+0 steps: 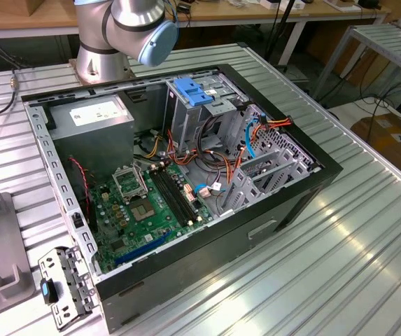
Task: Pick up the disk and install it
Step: 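Pick up the disk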
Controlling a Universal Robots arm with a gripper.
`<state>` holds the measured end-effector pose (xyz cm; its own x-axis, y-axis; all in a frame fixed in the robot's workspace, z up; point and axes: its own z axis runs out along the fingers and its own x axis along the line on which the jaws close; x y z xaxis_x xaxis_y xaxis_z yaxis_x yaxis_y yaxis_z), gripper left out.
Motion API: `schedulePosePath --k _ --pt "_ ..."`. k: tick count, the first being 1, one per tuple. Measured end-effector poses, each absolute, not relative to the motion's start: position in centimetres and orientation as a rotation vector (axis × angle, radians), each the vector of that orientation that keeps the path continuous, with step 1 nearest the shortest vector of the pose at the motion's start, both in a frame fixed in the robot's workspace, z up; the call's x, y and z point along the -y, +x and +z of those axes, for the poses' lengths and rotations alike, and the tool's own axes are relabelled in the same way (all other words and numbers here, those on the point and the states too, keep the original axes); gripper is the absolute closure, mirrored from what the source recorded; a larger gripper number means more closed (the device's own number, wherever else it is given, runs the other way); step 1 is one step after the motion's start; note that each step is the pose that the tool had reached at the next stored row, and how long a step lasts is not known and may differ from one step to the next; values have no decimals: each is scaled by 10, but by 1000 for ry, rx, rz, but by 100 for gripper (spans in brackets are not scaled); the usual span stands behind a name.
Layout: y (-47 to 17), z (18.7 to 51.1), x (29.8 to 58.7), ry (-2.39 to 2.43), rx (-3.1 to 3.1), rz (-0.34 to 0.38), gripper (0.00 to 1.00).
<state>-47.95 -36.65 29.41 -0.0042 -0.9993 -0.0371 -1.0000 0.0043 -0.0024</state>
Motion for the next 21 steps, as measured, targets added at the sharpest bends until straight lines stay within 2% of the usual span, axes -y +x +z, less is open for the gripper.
schedulePosePath --k 21 --pt "-480 295 367 -2179 -2223 38 63"
